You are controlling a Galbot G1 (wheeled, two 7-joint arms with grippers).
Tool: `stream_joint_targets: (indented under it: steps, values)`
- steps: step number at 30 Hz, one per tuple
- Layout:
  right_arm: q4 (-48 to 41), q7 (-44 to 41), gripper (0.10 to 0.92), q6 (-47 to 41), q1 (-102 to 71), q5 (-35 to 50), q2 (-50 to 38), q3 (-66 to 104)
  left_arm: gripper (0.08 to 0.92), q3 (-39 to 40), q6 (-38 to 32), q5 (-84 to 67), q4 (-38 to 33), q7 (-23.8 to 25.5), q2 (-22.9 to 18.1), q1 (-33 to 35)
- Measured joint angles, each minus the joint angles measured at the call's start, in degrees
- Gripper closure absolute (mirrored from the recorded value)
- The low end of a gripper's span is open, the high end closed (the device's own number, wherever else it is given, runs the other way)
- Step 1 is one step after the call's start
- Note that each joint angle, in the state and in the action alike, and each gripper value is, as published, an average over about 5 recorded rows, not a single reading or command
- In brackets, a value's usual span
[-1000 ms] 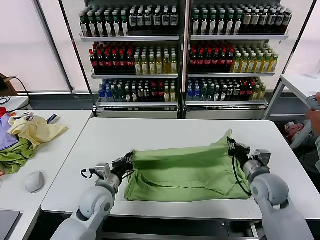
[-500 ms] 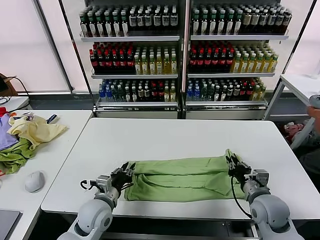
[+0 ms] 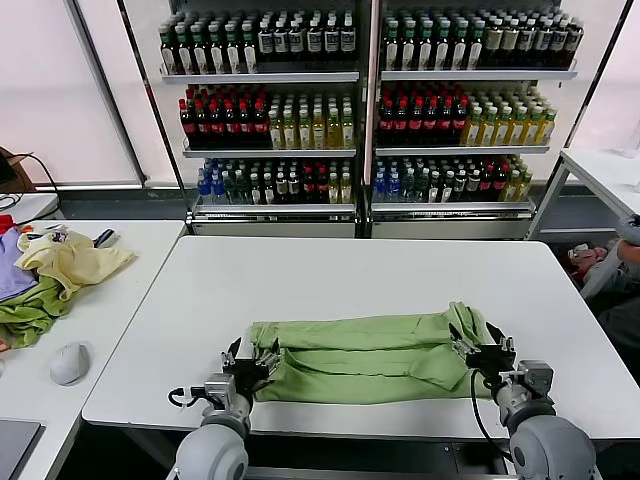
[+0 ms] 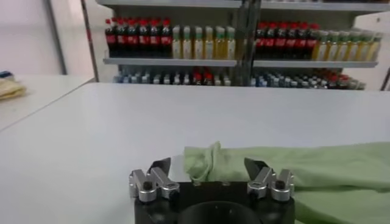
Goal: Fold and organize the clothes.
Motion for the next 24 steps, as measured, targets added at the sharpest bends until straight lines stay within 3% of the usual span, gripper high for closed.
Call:
stream_joint_targets:
  steps: [3, 11, 24]
  values:
    - [1.0, 0.03, 0.204, 0.5, -1.24, 0.21, -0.12, 0.88, 0.231, 0.39, -0.08, 1.51, 1.0, -1.25, -2.25, 0.24]
    - [3.13, 0.3, 0.203, 1.07, -3.45, 1.05, 0.01, 2.64, 0.467, 0.72, -0.27, 3.68, 3.49, -3.04, -6.56, 0.35]
    - [5.64, 0.84, 0.203, 1.32, -5.36, 2.0, 0.47, 4.12, 0.832, -0.67, -0.73, 2.92, 4.64, -3.76, -8.41, 0.57]
